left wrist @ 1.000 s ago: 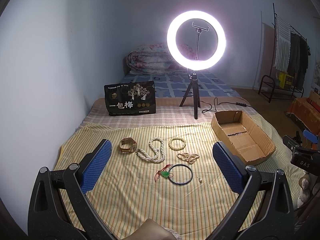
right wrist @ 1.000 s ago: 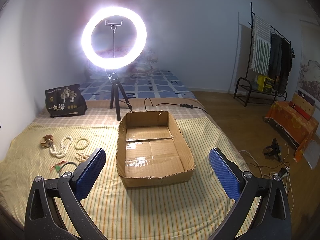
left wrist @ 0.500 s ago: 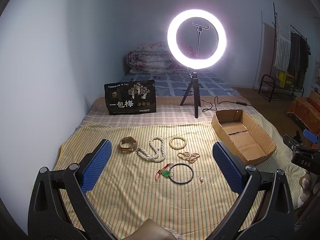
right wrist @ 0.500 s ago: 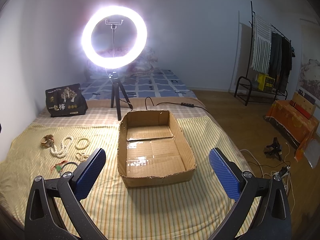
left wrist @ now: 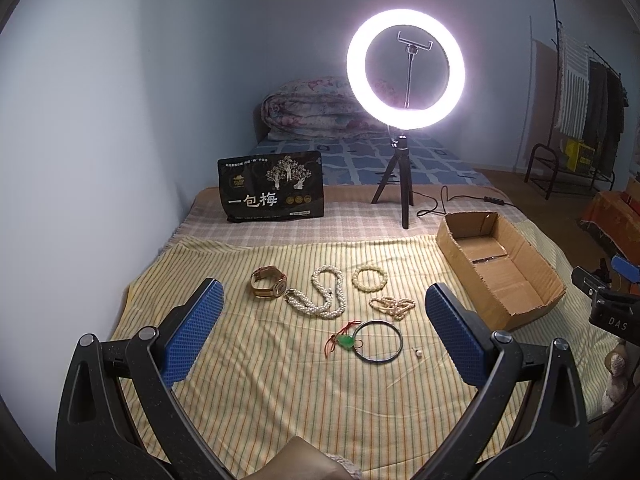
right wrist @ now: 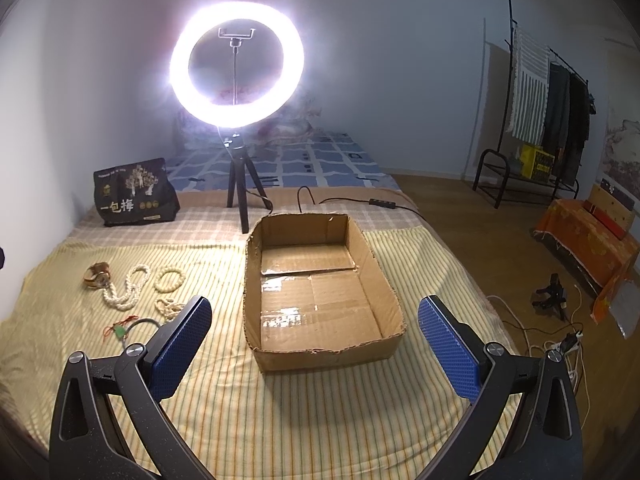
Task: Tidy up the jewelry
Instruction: 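Move right tool toward blue bangle while left tool approaches green jade pendant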
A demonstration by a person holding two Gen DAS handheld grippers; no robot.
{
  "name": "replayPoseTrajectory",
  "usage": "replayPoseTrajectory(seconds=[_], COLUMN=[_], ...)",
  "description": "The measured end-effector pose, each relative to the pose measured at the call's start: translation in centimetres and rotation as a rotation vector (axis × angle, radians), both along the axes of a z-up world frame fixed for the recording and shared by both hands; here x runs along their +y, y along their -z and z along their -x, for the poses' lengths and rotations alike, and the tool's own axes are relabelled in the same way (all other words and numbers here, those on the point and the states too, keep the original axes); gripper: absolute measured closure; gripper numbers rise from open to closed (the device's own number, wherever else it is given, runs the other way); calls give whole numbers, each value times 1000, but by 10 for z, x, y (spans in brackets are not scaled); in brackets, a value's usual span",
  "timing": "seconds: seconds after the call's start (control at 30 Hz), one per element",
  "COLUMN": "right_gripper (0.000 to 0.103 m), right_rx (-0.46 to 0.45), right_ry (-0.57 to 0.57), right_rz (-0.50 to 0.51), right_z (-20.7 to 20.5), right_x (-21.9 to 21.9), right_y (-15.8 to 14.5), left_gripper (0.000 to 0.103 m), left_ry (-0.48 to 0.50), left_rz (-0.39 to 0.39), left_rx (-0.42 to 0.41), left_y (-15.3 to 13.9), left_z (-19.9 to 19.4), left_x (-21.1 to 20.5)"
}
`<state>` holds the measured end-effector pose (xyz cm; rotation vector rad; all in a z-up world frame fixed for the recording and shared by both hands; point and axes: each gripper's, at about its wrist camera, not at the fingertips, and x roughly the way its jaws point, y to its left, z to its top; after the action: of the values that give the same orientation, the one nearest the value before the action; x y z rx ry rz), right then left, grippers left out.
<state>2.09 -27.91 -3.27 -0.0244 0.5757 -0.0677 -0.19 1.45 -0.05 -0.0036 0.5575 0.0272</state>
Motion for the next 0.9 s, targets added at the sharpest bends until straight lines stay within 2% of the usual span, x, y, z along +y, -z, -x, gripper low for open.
replayPoseTrajectory(seconds=[0.23,0.47,0.67,0.77,0.9], right_gripper=[1,1,1,1,15], right_rx=[11,77,128,147,186], right_ry=[-43,-101,-153,-201,-287], right_rz=[12,14,-23,-25,10], right_z=[-4,-15,-25,-29,-32], right_x=[16,31,41,52,75], right_y=[4,15,26,30,43], left_gripper=[0,0,0,1,6], left_ry=[-21,-60,-74,-93,-100], left_rz=[-3,14,41,47,57], left_rx=[17,47,133,147,164], left_y=[10,22,44,54,70], left_z=[-4,-12,-30,-34,-41], left_x=[12,36,61,73,87])
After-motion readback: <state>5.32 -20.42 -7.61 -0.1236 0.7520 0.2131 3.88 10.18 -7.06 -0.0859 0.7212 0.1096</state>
